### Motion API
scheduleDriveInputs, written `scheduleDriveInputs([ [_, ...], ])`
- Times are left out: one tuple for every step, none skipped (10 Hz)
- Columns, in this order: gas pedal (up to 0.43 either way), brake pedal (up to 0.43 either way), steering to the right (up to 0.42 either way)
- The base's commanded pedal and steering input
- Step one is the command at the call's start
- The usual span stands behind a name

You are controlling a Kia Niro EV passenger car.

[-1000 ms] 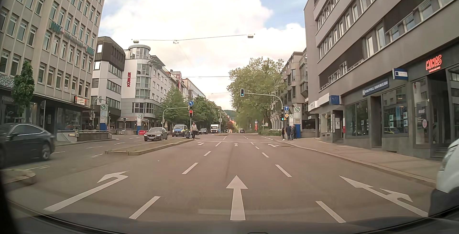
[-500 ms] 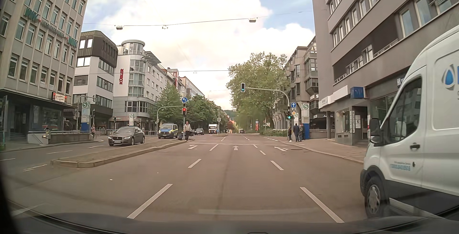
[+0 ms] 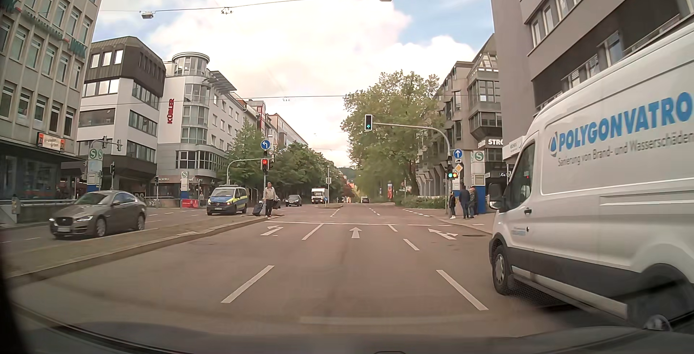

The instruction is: Follow the waypoints while adhering to traffic rules and regulations

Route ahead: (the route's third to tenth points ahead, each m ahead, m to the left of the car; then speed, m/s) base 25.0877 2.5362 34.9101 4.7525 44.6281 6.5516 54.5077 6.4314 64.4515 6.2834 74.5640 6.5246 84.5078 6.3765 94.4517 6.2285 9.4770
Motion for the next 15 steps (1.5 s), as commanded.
scheduleDriveInputs([
  [0.118,0.000,-0.002],
  [0.118,0.000,-0.002],
  [0.118,0.000,-0.002],
  [0.118,0.000,-0.002],
  [0.118,0.000,-0.002],
  [0.118,0.000,-0.002],
  [0.118,0.000,-0.001],
  [0.118,0.000,-0.001],
  [0.118,0.000,0.000],
  [0.118,0.000,0.000],
  [0.118,0.000,-0.001],
  [0.118,0.000,-0.001],
  [0.118,0.000,-0.001],
  [0.118,0.000,-0.001],
  [0.118,0.000,0.000],
])
